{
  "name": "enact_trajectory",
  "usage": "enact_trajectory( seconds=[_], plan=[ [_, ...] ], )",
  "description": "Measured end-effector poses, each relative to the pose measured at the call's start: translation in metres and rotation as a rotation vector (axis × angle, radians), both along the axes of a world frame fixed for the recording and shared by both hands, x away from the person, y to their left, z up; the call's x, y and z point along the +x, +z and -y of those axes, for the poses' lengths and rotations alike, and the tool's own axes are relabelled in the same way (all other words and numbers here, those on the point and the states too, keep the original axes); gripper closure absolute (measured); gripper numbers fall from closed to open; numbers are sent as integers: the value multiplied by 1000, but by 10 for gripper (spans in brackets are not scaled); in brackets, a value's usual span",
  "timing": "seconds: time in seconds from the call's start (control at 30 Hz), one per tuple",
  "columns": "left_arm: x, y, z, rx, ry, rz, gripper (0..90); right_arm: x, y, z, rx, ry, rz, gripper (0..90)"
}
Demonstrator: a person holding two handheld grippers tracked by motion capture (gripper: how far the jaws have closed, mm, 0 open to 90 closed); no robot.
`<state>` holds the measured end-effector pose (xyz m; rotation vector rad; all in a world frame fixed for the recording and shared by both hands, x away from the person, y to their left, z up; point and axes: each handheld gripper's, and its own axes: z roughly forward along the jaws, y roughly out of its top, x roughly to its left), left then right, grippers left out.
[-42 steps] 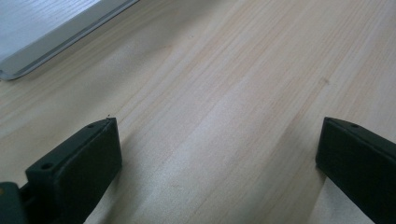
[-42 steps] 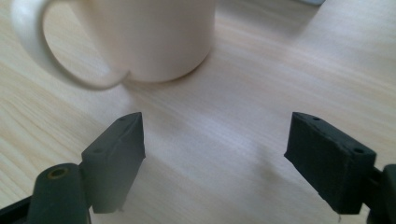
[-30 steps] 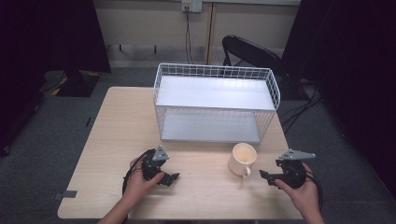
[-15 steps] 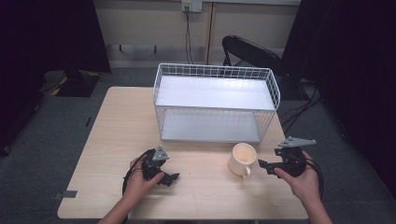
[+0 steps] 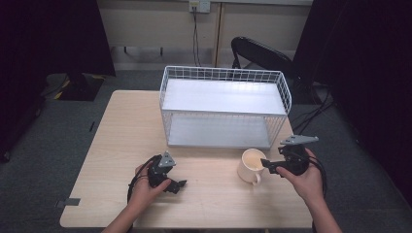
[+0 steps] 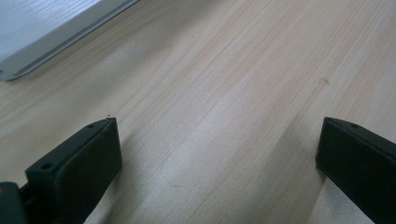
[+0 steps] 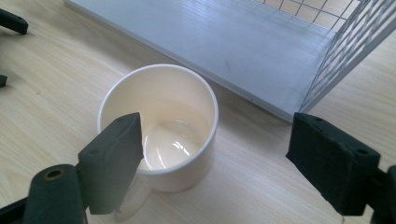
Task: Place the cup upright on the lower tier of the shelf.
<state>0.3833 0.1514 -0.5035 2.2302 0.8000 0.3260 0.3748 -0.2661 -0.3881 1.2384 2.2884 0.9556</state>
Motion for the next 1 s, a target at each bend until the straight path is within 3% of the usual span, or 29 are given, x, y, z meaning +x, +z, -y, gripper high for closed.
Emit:
enact_trajectory(
  seconds=[0.4, 1.0],
  plan=[
    [0, 0, 0, 0, 0, 0, 0, 15, -7, -7, -9, -17, -13, 174],
    [0, 0, 0, 0, 0, 0, 0, 25, -29, -16, -9, -29, -37, 183]
  ],
)
